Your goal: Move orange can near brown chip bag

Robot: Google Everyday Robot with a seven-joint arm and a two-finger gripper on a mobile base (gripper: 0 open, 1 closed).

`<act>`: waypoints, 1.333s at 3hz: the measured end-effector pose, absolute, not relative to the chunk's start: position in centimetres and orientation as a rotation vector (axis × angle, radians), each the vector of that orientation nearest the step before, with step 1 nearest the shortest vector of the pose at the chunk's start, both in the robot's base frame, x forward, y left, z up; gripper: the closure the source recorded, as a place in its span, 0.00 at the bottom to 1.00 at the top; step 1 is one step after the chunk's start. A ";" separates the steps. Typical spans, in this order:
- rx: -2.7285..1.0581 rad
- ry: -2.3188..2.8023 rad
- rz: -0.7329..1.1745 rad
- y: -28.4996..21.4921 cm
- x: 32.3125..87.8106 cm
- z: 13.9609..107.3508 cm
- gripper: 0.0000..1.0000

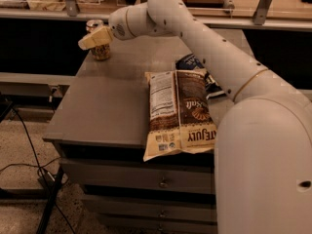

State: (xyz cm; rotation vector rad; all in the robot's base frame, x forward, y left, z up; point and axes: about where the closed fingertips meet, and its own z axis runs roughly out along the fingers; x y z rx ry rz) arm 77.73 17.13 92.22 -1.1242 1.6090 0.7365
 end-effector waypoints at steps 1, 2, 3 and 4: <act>-1.128 1.609 0.741 17.4 77.7 92.1 0.16; -1.131 1.609 0.745 17.7 77.6 91.9 0.39; -1.135 1.609 0.749 18.0 77.5 91.8 0.63; -1.147 1.588 0.762 17.9 78.0 93.2 0.94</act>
Offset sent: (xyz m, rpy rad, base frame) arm -0.0007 0.0030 -0.0014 -0.0002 0.0021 0.0043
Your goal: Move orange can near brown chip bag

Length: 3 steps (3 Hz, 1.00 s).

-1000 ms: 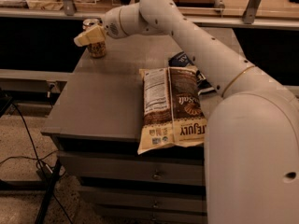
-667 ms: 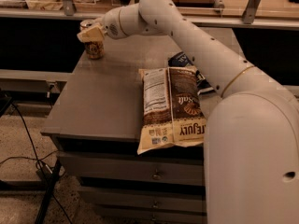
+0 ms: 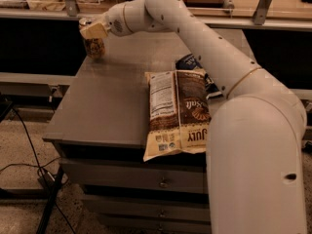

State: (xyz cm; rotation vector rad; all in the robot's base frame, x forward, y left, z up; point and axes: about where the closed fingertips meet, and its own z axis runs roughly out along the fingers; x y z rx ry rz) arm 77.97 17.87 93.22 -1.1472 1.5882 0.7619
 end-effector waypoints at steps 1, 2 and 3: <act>-1.151 1.582 0.743 14.8 78.4 96.4 1.00; -1.173 1.573 0.710 10.8 76.9 99.7 1.00; -1.161 1.569 0.752 7.8 74.6 100.5 1.00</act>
Offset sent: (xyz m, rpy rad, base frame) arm -0.0307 -0.1315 0.1110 -0.0626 -0.0764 -0.0174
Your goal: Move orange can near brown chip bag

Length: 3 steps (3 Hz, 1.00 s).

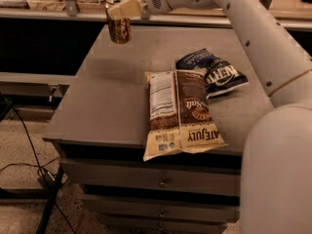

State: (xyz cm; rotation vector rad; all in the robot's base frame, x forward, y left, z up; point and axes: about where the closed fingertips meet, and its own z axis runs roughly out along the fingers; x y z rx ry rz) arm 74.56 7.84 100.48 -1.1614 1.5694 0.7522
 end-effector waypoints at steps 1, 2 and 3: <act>-1.174 1.598 0.853 6.1 70.4 97.0 1.00; -1.242 1.628 0.839 4.5 67.2 95.0 0.73; -1.270 1.622 0.805 3.3 65.9 94.3 0.49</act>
Offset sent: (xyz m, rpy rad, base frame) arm -0.0962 -0.0534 -0.0698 -0.0906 0.1152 0.0957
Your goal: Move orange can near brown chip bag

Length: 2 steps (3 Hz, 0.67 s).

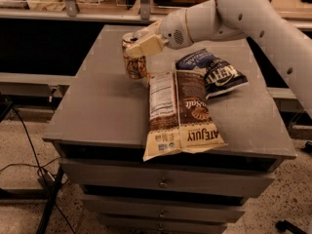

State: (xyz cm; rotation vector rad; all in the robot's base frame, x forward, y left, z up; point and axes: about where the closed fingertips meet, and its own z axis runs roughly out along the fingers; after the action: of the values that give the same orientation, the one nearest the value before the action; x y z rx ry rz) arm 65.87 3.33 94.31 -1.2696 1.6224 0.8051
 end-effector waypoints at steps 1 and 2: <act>-1.272 1.575 0.796 3.3 65.1 93.4 0.26; -1.251 1.527 0.838 4.3 64.3 91.7 0.04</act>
Offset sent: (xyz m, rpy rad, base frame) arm -0.0241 0.0179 -0.0471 0.1478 -0.0552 0.0410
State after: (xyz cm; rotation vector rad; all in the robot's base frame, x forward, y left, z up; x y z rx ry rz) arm 64.33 4.33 91.71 -1.2510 1.5270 0.8377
